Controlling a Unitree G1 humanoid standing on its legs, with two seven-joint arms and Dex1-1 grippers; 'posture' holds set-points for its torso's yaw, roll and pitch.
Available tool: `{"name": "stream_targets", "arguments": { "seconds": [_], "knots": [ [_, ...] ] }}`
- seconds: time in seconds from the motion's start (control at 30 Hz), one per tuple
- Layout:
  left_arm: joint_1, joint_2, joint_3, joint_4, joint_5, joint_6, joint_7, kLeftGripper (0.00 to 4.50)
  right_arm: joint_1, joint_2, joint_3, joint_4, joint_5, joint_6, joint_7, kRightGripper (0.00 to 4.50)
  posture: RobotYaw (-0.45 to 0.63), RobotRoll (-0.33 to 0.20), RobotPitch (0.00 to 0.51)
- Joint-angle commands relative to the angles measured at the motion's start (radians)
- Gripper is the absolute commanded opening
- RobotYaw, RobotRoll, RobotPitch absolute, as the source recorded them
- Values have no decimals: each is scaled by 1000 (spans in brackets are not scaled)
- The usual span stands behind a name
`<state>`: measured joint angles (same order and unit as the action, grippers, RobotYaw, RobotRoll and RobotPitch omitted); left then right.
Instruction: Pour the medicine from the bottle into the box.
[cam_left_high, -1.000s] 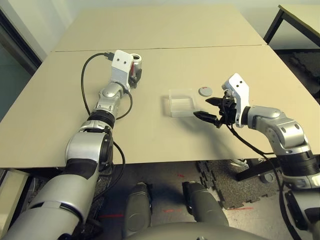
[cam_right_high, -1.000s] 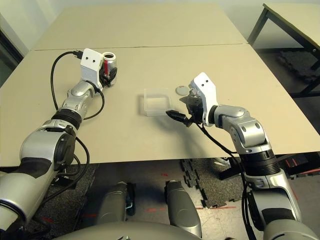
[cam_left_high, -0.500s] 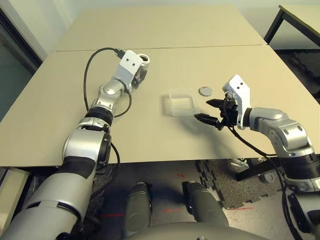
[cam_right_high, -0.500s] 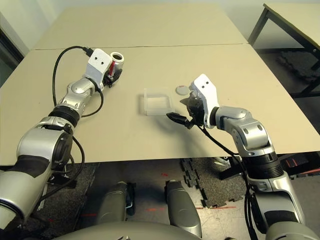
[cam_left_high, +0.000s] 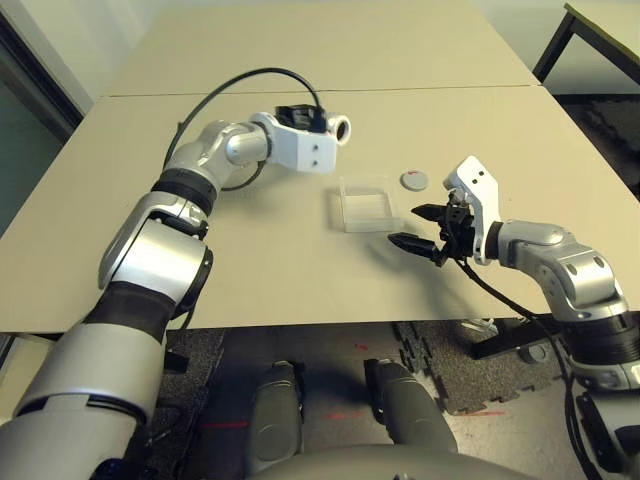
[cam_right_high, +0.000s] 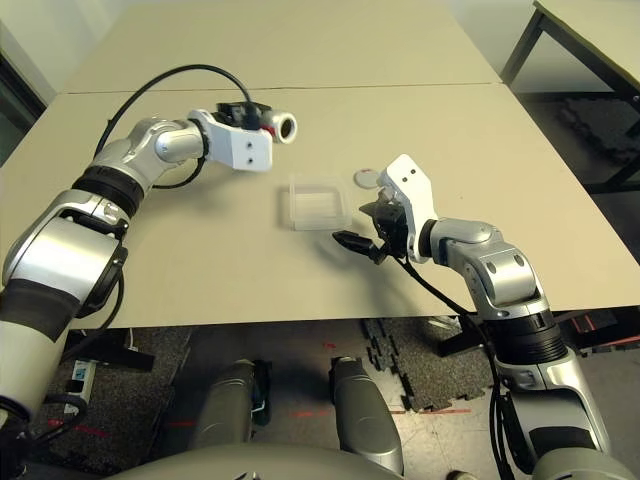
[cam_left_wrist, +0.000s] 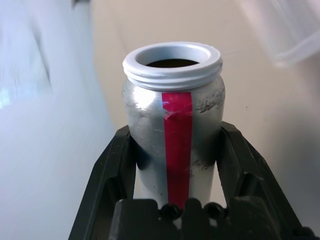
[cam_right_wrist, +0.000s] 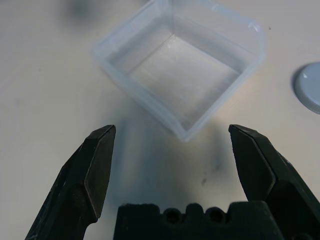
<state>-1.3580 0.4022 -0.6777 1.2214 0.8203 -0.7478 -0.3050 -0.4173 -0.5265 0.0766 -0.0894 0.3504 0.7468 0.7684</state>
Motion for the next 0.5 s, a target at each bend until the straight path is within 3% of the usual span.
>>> {"name": "stream_targets", "arguments": {
  "seconds": [0.03, 0.3, 0.5],
  "knots": [
    [-70, -33, -118, 10, 143, -2, 86, 2468, -15, 30, 18, 26, -9, -27, -12, 4500, -168, 0, 143],
    [-170, -110, -337, 16, 377, -6, 295, 2468, -23, 89, 30, 60, -21, -67, -32, 4500, -185, 0, 142],
    [-194, -144, -352, 34, 388, 0, 332, 2468, -20, 97, 29, 63, -20, -74, -37, 4500, -187, 0, 142]
  ]
}}
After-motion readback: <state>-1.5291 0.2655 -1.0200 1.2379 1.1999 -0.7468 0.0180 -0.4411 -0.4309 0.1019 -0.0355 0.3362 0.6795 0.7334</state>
